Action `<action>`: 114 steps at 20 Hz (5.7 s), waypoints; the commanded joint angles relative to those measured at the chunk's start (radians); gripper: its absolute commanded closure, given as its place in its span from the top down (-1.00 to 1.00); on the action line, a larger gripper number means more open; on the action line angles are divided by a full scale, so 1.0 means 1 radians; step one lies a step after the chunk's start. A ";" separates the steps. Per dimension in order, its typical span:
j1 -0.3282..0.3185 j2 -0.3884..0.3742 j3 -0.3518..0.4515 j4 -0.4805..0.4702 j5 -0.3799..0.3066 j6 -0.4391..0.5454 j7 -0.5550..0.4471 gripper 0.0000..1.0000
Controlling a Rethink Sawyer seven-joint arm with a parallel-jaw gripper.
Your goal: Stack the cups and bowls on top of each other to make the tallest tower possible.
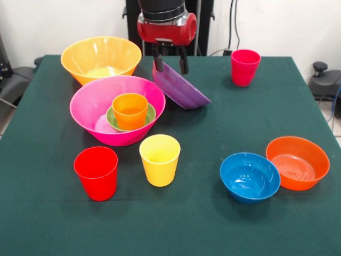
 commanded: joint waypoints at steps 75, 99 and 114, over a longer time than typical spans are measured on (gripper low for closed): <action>0.261 0.200 -0.133 -0.129 -0.116 -0.176 0.074 1.00; 0.349 0.131 -0.229 0.088 -0.055 -0.268 0.156 1.00; 0.328 0.308 -0.195 0.015 -0.042 -0.381 0.120 1.00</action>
